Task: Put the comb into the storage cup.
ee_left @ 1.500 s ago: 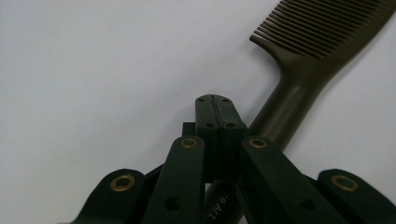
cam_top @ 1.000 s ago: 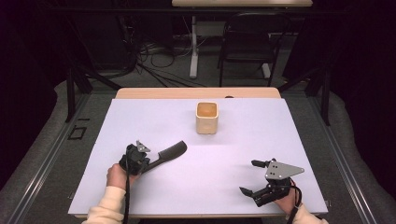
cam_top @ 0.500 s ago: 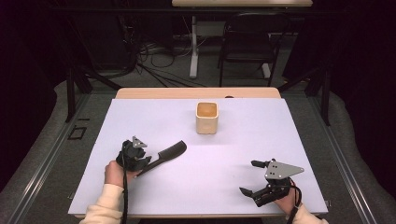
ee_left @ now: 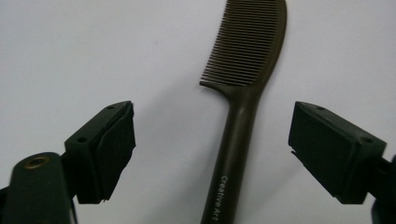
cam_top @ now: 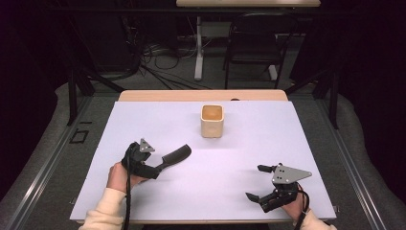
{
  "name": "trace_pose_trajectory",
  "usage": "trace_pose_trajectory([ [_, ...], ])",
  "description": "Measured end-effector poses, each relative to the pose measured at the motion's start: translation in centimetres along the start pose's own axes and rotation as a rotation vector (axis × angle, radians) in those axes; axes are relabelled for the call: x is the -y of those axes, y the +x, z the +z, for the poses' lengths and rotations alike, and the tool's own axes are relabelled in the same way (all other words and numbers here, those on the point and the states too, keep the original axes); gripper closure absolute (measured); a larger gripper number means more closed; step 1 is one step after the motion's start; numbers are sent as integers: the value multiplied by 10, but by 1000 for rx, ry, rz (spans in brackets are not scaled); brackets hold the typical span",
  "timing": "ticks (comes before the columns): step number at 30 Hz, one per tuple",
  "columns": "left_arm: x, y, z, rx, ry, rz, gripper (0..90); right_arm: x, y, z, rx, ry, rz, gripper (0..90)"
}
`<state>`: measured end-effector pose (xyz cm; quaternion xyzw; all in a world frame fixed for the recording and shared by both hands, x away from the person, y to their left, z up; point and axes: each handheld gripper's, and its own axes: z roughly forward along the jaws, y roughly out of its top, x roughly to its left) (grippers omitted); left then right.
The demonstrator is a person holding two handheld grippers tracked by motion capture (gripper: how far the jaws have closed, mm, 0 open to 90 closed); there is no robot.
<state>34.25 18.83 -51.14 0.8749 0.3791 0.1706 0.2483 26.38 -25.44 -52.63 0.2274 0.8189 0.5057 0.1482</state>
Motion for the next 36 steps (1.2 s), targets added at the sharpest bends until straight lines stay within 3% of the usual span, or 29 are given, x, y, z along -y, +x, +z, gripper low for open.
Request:
trace_pose_trajectory([
  [7, -2, -2, 2, 16, 26, 13, 1, 0, 0, 0, 0, 0, -1, 1],
  [19, -6, -8, 6, 25, 70, 73, 0, 0, 0, 1, -4, 4, 2, 1],
  [26, -13, -12, 11, 24, 153, 128, 0, 0, 0, 1, -5, 5, 1, 1],
  [29, -15, -13, 12, 24, 168, 141, 43, 1, 0, 2, -6, 8, 2, 1],
  [36, -21, -14, 16, 6, 215, 173, 250, 1, 1, 2, -7, 8, 0, 1],
])
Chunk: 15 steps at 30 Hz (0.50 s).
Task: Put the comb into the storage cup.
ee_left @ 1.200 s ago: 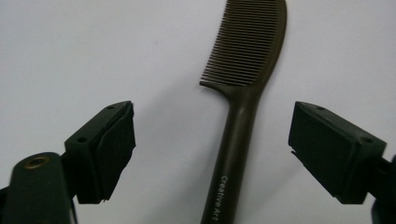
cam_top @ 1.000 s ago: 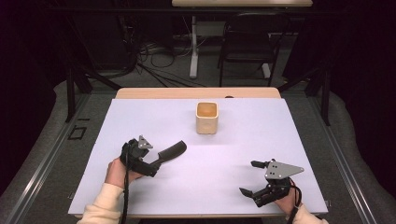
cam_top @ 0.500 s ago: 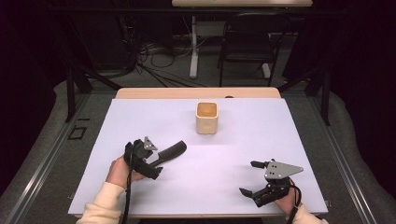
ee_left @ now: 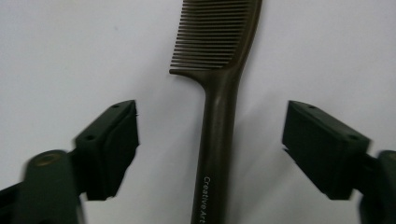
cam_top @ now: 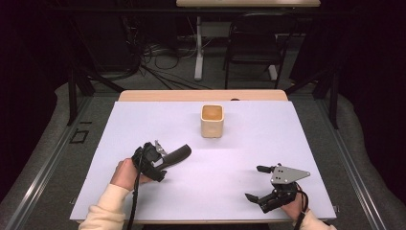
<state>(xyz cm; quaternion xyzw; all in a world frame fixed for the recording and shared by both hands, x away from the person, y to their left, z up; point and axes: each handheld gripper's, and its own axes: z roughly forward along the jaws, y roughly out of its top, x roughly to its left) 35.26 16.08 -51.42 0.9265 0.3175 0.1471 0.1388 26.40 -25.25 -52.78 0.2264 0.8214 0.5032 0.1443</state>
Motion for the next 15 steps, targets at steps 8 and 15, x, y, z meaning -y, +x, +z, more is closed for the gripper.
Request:
trace_pose_trajectory([
  [8, -9, -4, 8, 25, 83, 31, 469, 0, 1, 0, -2, 3, -1, 1],
  [15, -15, -2, 10, 56, 94, 33, 623, 0, 1, 0, -3, 5, -1, 1],
])
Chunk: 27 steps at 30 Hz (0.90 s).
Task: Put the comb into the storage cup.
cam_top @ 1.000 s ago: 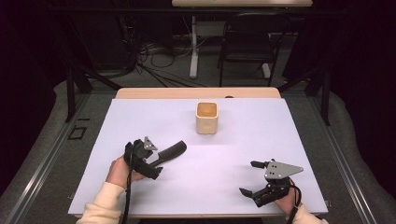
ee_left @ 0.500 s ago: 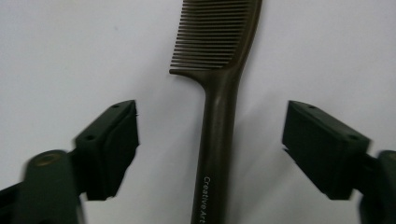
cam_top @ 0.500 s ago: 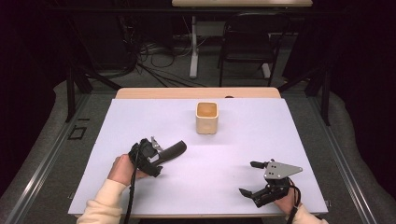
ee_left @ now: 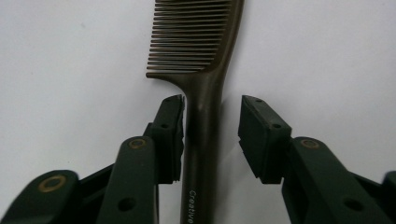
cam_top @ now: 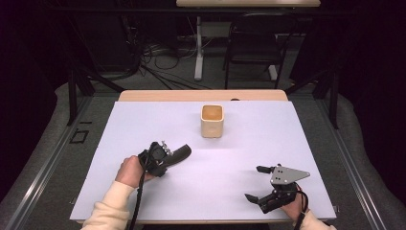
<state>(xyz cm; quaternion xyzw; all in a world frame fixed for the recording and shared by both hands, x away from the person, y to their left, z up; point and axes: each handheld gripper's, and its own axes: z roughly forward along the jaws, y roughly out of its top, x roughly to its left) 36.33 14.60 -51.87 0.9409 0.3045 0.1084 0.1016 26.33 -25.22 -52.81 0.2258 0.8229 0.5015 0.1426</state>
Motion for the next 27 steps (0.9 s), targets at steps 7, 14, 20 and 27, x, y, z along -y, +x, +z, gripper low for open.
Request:
trace_pose_trajectory([
  [7, -2, 5, 3, 18, 17, -6, 659, 0, 0, 0, -2, 2, 5, 1],
  [14, -3, 11, 10, 45, 31, -18, 662, 0, 0, 0, 1, 4, 3, 1],
  [20, -4, 13, 11, 62, 36, -25, 688, 0, 0, 0, 1, 5, 2, 1],
  [27, -4, 13, 12, 72, 37, -28, 706, 0, 0, 0, 1, 5, 2, 1],
])
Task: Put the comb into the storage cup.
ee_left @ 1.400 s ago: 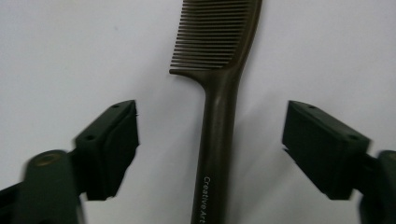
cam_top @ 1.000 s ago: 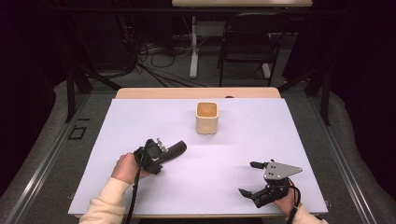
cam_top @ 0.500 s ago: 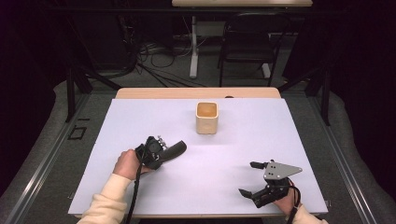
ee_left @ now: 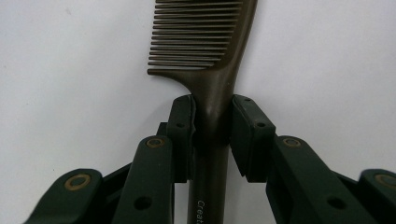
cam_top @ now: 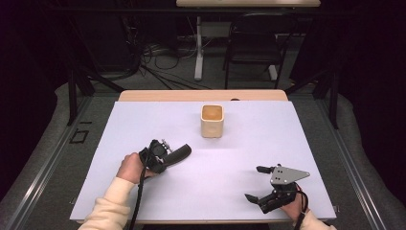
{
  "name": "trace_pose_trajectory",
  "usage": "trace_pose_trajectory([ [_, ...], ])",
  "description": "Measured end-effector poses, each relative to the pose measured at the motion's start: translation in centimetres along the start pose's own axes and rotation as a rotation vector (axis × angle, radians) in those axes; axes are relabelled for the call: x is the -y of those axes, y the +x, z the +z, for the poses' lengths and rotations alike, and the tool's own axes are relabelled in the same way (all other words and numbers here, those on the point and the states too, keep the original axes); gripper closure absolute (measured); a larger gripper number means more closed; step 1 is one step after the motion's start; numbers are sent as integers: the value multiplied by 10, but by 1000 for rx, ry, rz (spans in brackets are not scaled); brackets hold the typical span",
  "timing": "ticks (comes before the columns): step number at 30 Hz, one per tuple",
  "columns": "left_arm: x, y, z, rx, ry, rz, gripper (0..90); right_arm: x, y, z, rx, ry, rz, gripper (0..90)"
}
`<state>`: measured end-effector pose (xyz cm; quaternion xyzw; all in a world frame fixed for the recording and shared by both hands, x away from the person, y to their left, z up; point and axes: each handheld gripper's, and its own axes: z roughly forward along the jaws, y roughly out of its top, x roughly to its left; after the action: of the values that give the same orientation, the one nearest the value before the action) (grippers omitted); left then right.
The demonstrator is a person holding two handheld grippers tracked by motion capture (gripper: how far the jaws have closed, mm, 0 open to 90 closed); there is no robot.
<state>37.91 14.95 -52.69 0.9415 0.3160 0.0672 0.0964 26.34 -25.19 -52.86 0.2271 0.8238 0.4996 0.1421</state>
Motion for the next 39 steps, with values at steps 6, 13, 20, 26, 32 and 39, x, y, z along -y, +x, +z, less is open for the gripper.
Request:
trace_pose_trajectory([
  [6, 1, -1, -1, -2, -7, 0, 718, 0, 0, 0, 0, 0, 2, 1],
  [13, 7, -1, -4, 7, -36, -20, 718, 0, 0, -1, 0, -4, -2, 1],
  [20, 12, -3, -13, -7, -90, -23, 719, 0, 0, -1, -1, -4, -2, 1],
  [26, 14, -4, -17, -5, -116, -32, 719, 0, 0, -1, 1, -4, -2, 1],
  [32, 14, -5, -22, -16, -137, -48, 719, 0, 0, -1, 1, -6, -2, 0],
  [39, 16, -4, -28, -12, -180, -68, 719, 0, 0, -1, 0, -6, -3, 1],
])
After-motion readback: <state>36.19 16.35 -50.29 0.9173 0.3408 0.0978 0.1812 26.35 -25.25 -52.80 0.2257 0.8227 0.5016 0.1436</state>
